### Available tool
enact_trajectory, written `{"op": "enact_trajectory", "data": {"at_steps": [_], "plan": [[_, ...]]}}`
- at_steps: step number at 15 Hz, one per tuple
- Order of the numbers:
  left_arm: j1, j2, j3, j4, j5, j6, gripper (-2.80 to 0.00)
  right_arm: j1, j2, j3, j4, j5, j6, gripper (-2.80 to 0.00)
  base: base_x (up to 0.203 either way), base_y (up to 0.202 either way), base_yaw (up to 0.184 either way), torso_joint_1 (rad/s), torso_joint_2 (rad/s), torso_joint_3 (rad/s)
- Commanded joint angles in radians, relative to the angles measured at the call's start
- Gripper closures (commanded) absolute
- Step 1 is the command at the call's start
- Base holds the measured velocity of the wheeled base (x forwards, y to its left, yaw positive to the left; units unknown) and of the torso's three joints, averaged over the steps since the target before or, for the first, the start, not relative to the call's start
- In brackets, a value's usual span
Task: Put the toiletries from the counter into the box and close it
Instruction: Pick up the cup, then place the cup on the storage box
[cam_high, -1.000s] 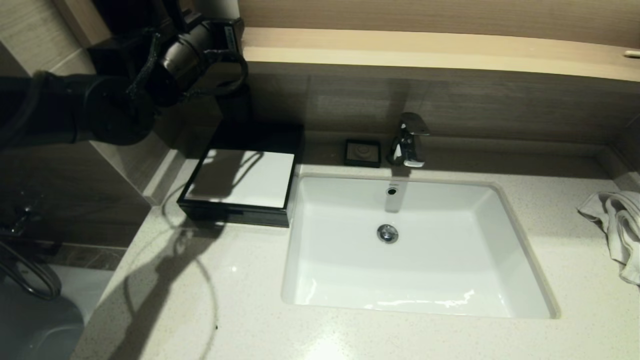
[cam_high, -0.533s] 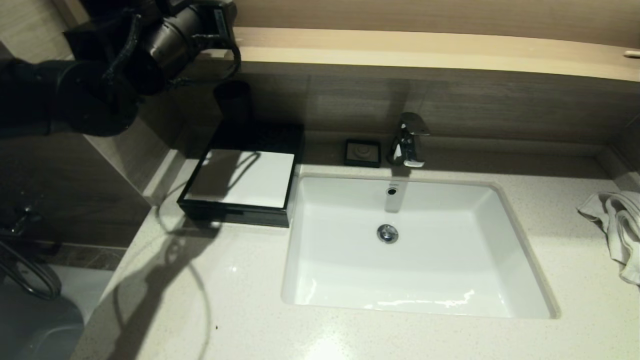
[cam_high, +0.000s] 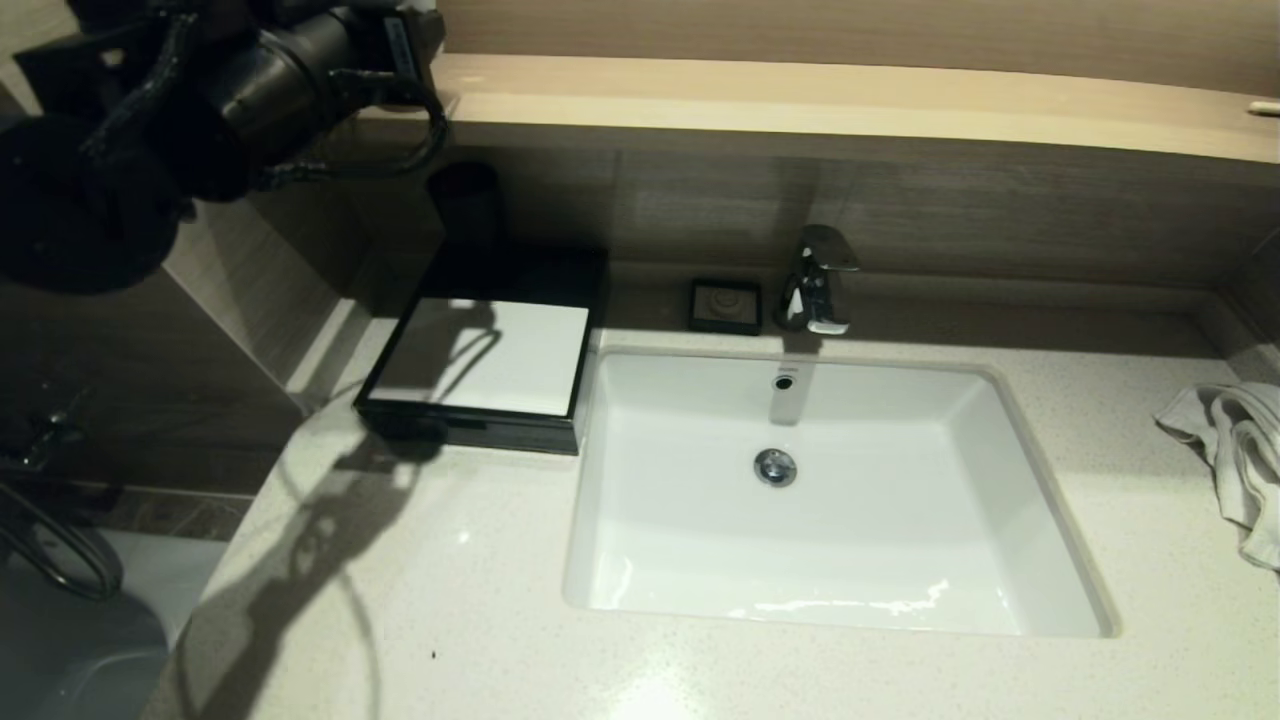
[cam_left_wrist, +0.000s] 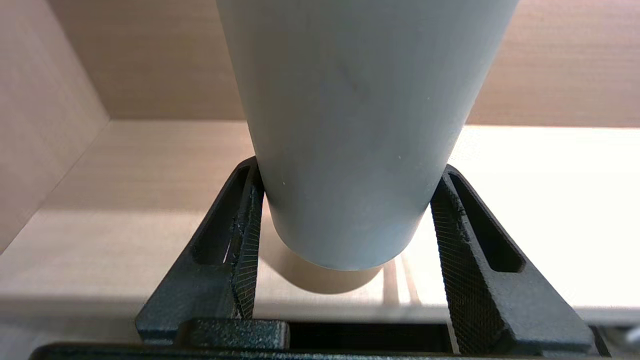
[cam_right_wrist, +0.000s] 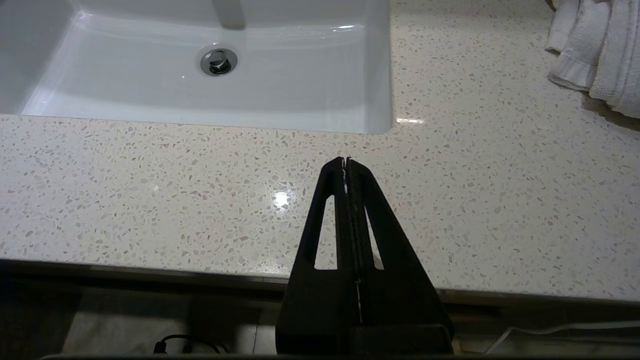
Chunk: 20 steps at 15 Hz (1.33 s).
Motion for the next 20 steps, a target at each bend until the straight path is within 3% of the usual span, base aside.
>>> {"op": "enact_trajectory", "data": {"at_steps": [1, 5, 12, 20], "plan": [[-0.001, -0.096, 0.099, -0.004, 0.001, -0.014, 0.0, 0.0, 0.0, 0.0, 0.0, 0.0, 0.0, 0.0, 0.0, 0.0, 0.0, 0.0, 0.0, 0.0], [-0.004, -0.213, 0.262, -0.005, -0.002, -0.038, 0.0, 0.0, 0.0, 0.0, 0.0, 0.0, 0.0, 0.0, 0.0, 0.0, 0.0, 0.0, 0.0, 0.0], [-0.067, -0.425, 0.653, -0.007, -0.003, -0.107, 0.0, 0.0, 0.0, 0.0, 0.0, 0.0, 0.0, 0.0, 0.0, 0.0, 0.0, 0.0, 0.0, 0.0], [-0.092, -0.526, 0.881, -0.01, -0.002, -0.162, 0.0, -0.001, 0.0, 0.0, 0.001, 0.0, 0.0, 0.0, 0.0, 0.0, 0.0, 0.0, 0.0, 0.0]]}}
